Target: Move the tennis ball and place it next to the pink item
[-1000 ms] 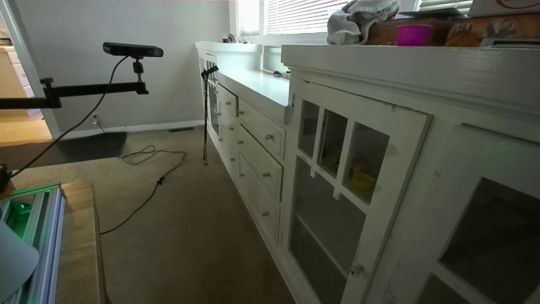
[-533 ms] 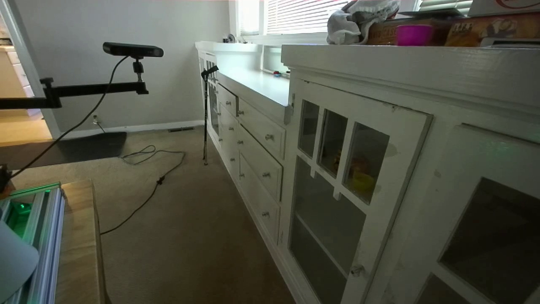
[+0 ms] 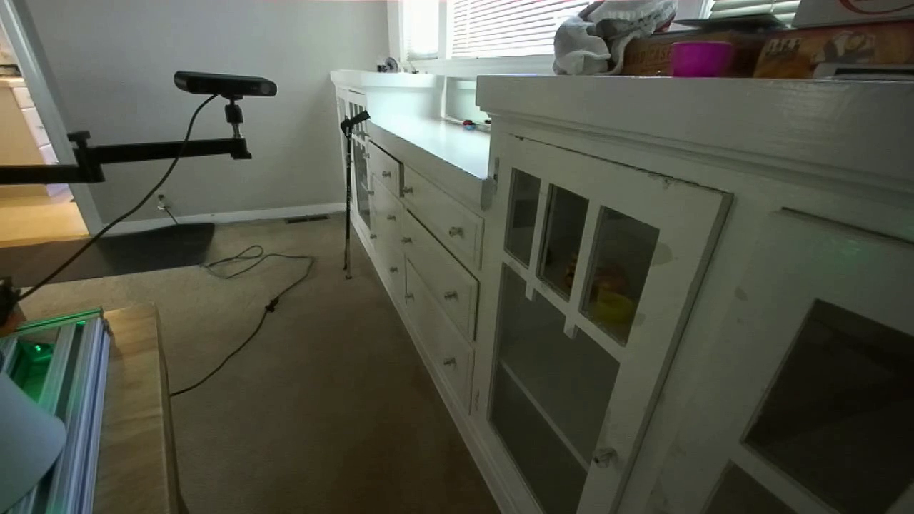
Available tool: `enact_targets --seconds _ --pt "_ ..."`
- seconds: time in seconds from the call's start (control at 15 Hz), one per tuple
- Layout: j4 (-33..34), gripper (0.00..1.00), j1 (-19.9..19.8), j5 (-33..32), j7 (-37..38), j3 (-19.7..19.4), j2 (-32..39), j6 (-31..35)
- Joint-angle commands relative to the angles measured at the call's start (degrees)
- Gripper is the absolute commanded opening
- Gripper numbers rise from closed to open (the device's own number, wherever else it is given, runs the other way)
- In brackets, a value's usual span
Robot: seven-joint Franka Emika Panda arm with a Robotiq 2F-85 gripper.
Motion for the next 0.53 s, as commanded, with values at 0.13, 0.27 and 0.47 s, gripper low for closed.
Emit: enact_targets --seconds 0.13,0.27,0.47 --pt "4.27 1.0 -2.63 5.7 -4.48 1.04 3.77 -0.79" --pt "4.58 1.0 -3.23 8.07 -5.8 1.46 4.21 -1.33" --pt "4.83 1.0 -3.64 10.29 -7.34 1.59 4.74 -1.63"
